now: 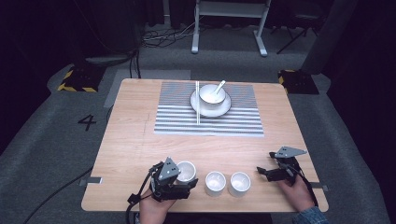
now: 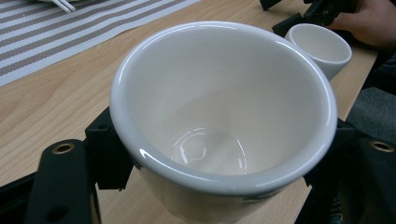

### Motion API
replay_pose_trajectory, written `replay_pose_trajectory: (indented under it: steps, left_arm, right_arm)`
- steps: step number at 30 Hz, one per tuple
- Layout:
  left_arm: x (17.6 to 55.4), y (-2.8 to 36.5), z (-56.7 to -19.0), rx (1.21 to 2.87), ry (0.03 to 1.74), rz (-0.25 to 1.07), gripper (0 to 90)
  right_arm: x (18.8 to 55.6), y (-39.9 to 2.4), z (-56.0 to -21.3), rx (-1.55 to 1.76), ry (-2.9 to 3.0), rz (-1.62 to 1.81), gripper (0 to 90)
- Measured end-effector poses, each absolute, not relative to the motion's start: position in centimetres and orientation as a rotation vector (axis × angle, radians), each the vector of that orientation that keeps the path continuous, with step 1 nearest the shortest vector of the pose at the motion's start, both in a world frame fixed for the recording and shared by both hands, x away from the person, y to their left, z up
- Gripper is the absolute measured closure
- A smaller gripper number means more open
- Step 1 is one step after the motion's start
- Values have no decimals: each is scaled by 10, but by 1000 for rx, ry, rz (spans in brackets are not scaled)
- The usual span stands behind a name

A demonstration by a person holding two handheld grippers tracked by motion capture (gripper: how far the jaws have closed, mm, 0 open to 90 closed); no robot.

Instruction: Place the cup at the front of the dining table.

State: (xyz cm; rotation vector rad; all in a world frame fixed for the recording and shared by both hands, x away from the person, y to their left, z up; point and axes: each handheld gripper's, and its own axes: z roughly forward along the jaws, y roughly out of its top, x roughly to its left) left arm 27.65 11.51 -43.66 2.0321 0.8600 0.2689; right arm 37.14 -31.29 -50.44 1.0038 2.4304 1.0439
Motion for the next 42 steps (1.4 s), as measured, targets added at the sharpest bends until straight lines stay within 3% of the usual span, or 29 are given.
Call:
replay_pose_trajectory:
  steps: [13, 42]
  left_arm:
    - [286, 123, -414, 2002, 852, 326, 267]
    - [349, 138, -370, 1980, 870, 385, 267]
  right_arm:
    - [371, -313, -504, 1004, 2430, 1044, 112]
    - [372, -312, -504, 1011, 2425, 1045, 112]
